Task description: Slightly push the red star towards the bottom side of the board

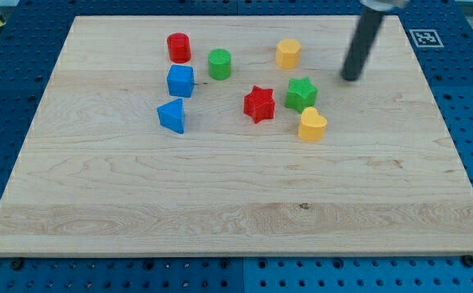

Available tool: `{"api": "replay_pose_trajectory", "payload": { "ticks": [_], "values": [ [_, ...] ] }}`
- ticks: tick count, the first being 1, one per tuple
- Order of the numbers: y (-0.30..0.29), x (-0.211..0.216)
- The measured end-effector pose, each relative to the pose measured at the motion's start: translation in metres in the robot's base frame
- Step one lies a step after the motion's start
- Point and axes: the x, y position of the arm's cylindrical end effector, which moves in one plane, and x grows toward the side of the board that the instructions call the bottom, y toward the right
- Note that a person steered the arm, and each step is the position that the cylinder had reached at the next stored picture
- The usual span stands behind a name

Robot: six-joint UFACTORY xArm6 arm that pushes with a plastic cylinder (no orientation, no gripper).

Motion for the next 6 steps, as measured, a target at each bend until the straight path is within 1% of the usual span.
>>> {"api": "replay_pose_trajectory", "payload": {
  "ticks": [1, 2, 4, 5, 6],
  "values": [
    [-0.065, -0.001],
    [-0.109, 0.002],
    [-0.117, 0.045],
    [-0.163, 0.047],
    [-0.168, 0.046]
  ]
}}
